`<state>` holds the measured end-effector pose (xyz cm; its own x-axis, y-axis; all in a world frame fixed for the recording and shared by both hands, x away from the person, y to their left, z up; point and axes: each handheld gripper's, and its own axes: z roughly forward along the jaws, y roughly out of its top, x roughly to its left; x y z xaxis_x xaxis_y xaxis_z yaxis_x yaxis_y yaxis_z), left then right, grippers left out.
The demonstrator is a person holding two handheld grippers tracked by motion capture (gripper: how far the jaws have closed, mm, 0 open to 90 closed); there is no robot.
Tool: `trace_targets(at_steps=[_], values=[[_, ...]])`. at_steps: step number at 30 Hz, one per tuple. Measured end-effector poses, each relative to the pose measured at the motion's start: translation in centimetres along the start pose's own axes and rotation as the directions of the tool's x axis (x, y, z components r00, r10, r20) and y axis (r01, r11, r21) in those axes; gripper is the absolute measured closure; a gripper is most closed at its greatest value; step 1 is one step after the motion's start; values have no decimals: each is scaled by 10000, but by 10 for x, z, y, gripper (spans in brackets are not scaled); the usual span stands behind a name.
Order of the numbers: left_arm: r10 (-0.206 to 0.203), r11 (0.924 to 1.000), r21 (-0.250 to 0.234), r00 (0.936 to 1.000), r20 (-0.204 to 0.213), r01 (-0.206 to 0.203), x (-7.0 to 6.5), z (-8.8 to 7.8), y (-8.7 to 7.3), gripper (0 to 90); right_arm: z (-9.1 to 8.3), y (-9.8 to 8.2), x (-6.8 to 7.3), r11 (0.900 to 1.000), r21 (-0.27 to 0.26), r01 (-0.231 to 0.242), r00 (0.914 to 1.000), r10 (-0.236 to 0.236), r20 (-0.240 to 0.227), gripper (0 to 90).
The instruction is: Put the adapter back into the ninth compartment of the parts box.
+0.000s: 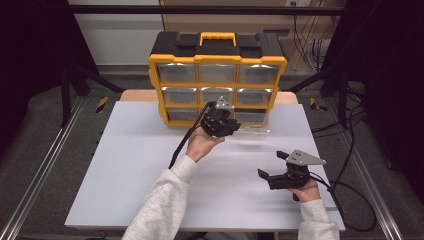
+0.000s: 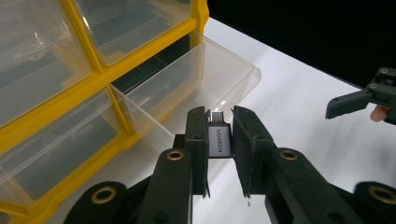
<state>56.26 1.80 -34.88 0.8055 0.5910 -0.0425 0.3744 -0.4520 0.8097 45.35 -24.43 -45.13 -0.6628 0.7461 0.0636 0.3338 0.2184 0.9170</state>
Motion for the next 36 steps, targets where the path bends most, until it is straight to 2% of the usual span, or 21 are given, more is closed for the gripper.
trace_targets(at_steps=[23,36], values=[[-265,9996,-61,9994,-203,264,12,20,11,756,0,0,0,10000,45,24,10000,-24,48,7],[-226,9997,-123,9989,-417,221,14,31,16,756,0,0,0,10000,12,6,10000,-6,33,7]])
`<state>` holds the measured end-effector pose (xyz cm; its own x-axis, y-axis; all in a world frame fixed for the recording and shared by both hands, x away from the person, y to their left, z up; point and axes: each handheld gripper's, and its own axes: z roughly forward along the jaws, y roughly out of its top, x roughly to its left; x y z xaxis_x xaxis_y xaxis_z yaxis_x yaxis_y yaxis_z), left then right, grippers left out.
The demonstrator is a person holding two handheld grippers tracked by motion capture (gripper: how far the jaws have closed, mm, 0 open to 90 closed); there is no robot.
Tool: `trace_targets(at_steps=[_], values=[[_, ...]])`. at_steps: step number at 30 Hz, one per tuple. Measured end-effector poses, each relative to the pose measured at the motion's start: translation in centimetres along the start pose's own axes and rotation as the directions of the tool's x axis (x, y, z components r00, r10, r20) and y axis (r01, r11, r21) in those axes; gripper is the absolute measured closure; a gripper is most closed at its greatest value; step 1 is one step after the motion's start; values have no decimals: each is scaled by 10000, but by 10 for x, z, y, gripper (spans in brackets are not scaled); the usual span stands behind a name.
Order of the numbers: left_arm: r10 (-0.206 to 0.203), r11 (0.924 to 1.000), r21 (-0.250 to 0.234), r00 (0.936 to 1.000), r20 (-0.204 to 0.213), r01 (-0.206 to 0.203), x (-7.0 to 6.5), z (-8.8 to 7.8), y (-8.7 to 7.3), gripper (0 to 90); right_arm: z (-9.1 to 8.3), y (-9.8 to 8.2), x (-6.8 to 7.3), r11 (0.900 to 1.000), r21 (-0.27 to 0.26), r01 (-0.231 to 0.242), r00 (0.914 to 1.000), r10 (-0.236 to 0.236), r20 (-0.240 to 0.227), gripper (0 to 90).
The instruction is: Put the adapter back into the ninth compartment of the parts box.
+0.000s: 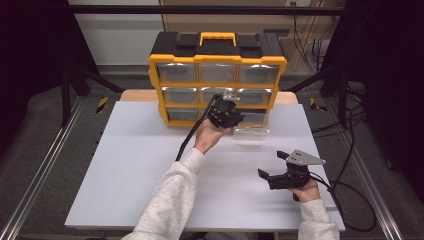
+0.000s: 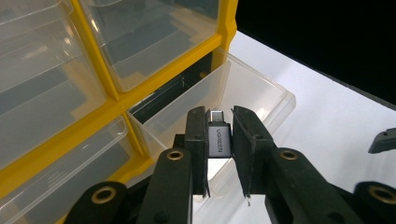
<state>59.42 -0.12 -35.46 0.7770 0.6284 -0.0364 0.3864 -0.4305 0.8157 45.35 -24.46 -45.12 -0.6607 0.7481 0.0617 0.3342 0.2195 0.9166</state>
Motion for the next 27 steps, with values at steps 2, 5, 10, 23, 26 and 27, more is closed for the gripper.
trace_targets(at_steps=[2,5,10,23,26,27], values=[[23,10000,50,10000,-39,-23,1,2,0,756,0,0,0,10000,-8,-23,10000,23,3,7],[-81,9999,66,10000,-25,81,2,6,-1,755,-1,0,0,10000,5,-13,10000,13,14,7],[-95,9999,34,9999,-44,95,4,11,-2,756,0,0,0,10000,21,-4,10000,4,19,7],[-87,9999,144,9999,-98,88,6,20,-2,756,0,0,0,10000,1,-14,10000,14,24,7],[-110,9998,160,9999,-78,111,7,22,-2,756,0,0,0,10000,22,3,10000,-3,11,7],[-90,9998,162,9999,-62,91,7,23,-3,756,0,0,0,10000,51,-2,10000,2,11,7]])
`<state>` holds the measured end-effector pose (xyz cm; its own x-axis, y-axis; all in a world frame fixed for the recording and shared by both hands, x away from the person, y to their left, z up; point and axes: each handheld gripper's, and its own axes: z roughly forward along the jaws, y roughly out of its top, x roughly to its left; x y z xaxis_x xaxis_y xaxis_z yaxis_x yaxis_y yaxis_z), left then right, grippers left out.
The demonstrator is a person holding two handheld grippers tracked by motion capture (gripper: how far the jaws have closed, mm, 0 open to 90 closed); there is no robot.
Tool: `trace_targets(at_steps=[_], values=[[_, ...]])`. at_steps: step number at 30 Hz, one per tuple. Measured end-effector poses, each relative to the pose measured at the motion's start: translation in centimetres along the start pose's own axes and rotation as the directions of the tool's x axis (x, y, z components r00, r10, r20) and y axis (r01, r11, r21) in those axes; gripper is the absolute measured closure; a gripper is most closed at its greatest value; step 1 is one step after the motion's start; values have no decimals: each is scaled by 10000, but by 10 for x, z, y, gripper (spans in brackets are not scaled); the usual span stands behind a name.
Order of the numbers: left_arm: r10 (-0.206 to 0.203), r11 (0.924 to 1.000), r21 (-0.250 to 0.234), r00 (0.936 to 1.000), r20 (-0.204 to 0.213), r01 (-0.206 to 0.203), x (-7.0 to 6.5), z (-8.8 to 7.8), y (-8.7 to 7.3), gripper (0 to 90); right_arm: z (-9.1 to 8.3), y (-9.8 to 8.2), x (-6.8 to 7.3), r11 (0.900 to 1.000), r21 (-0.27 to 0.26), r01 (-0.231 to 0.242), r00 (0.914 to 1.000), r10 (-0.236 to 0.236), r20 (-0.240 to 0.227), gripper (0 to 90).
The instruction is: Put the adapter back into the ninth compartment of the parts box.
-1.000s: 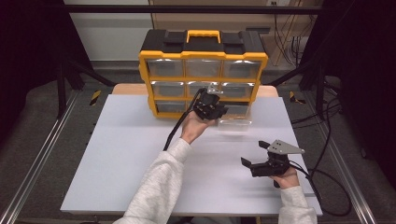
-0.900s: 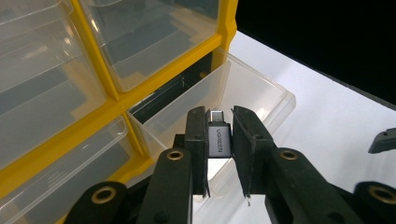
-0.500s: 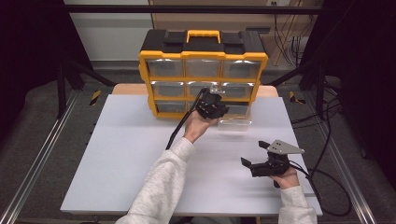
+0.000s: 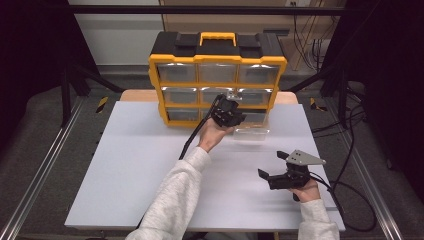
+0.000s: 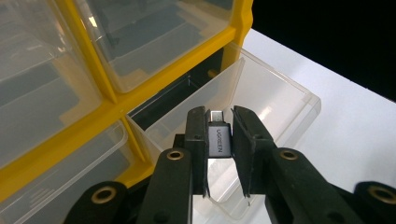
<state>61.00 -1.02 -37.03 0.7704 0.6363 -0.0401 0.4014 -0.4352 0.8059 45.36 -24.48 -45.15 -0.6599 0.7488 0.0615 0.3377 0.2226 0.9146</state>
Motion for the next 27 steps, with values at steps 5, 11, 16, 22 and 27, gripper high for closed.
trace_targets(at_steps=[5,11,16,22,27], values=[[20,10000,48,10000,0,-20,1,4,-2,756,0,0,0,10000,-8,8,10000,-8,3,7],[71,9999,143,10000,-4,-71,2,8,-4,756,0,0,0,10000,-8,1,10000,-1,5,7],[67,9996,284,10000,13,-67,2,11,-6,756,-1,0,0,10000,-15,-1,10000,1,22,7],[23,9988,493,10000,26,-25,4,16,-9,756,-1,0,0,10000,-2,6,10000,-6,24,7],[55,9986,521,10000,17,-56,3,18,-10,756,0,0,0,10000,21,-10,10000,10,5,7]])
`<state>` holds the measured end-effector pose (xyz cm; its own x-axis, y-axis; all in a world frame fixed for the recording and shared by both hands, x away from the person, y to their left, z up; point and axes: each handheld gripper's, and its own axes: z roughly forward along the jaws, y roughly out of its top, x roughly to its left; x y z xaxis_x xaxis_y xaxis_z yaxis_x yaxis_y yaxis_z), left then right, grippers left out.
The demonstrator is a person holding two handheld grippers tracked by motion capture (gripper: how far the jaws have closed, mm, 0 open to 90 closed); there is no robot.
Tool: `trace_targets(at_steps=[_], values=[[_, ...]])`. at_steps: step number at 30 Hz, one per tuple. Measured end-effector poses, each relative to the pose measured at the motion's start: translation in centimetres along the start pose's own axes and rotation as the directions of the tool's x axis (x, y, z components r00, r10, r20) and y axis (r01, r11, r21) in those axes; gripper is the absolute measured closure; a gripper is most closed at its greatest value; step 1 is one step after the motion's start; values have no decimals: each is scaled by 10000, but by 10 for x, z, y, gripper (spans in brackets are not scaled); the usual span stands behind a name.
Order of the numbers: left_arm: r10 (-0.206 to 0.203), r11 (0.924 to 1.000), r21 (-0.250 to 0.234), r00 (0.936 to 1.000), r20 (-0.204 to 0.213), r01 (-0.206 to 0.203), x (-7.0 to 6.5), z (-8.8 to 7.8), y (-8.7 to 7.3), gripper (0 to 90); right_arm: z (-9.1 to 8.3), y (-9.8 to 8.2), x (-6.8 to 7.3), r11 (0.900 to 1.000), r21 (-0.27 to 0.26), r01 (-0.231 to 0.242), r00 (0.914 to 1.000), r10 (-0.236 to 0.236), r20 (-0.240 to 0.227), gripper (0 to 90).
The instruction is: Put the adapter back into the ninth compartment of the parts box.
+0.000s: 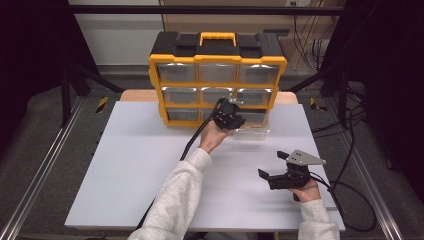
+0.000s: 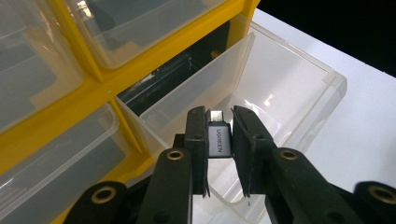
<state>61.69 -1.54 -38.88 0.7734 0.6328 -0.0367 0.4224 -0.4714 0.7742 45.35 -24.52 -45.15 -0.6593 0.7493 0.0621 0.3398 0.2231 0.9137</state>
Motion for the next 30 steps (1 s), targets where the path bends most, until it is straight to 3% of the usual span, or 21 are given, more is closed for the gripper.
trace_targets(at_steps=[8,13,23,30], values=[[44,10000,28,10000,57,-44,-1,2,-1,749,0,0,0,10000,-39,13,10000,-13,-3,7],[76,9999,-124,9999,112,-75,-1,-2,0,664,0,0,0,10000,-42,16,10000,-16,7,7],[-41,9959,-901,9989,460,82,-4,-25,1,502,0,0,0,9999,-97,-66,10000,66,25,7],[-61,9900,-1404,9981,606,145,-3,-45,-7,380,0,0,0,10000,-73,-57,10000,57,25,7]])
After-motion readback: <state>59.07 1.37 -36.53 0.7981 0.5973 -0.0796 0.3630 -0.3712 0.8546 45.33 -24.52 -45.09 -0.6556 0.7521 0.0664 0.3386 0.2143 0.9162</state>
